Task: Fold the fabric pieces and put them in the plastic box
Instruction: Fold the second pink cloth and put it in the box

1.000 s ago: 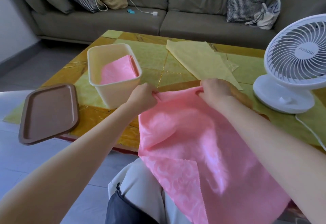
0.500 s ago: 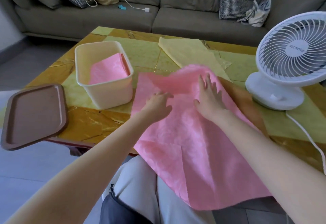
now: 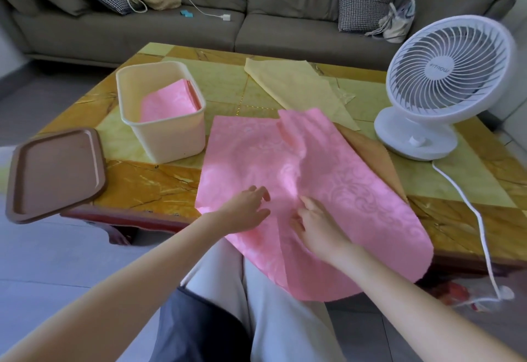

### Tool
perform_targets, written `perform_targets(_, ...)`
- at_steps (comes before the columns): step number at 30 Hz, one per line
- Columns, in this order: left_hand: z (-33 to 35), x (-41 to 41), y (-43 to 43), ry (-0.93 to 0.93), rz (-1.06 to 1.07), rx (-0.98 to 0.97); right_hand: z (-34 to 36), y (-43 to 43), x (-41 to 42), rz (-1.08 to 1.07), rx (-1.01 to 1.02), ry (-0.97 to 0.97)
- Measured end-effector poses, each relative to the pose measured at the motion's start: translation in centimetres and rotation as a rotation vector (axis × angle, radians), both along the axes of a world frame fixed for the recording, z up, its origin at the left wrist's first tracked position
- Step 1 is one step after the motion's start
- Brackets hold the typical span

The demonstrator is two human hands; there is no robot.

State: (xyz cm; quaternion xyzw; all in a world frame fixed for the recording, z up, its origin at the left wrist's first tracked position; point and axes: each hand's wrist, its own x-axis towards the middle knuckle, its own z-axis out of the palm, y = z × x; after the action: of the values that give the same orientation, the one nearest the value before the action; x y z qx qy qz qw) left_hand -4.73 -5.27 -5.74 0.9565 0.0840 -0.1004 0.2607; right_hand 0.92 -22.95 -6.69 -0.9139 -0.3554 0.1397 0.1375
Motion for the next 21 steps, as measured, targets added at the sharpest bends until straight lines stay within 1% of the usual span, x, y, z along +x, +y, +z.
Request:
perform_targets(5, 0.1, -1.9, -0.3, 0.099, 0.010, 0.108, 1.3, 0.4, -3.3, 0.129, -0.049, 0.029)
perform_targets(7, 0.4, -2.5, -0.1, 0.141, 0.024, 0.048, 1.8, 0.5, -4.4, 0.138, -0.026, 0.110)
perform_targets(9, 0.7, -3.0, 0.3, 0.144, 0.016, 0.019, 2.4, 0.4, -5.4, 0.136, -0.038, 0.199)
perform_targets(12, 1.0, -3.5, 0.7, 0.069, 0.040, 0.055, 2.9, 0.3, -6.9, 0.215, -0.111, 0.148)
perform_targets(16, 1.6, -3.9, 1.9, -0.096, 0.238, 0.063, 2.5, -0.5, -8.3, 0.315, -0.161, 0.050)
perform_targets(17, 1.7, -4.0, 2.5, -0.127, 0.275, 0.069, 2.3, -0.7, -8.4, 0.311, -0.162, 0.044)
perform_targets(19, 1.8, -4.6, 3.3, -0.149, 0.309, 0.121, 2.2, -1.0, -8.4, 0.228, -0.099, 0.062)
perform_targets(21, 1.8, -5.2, 3.5, -0.140, 0.306, 0.239, 2.1, -1.3, -7.6, 0.111, -0.022, 0.039)
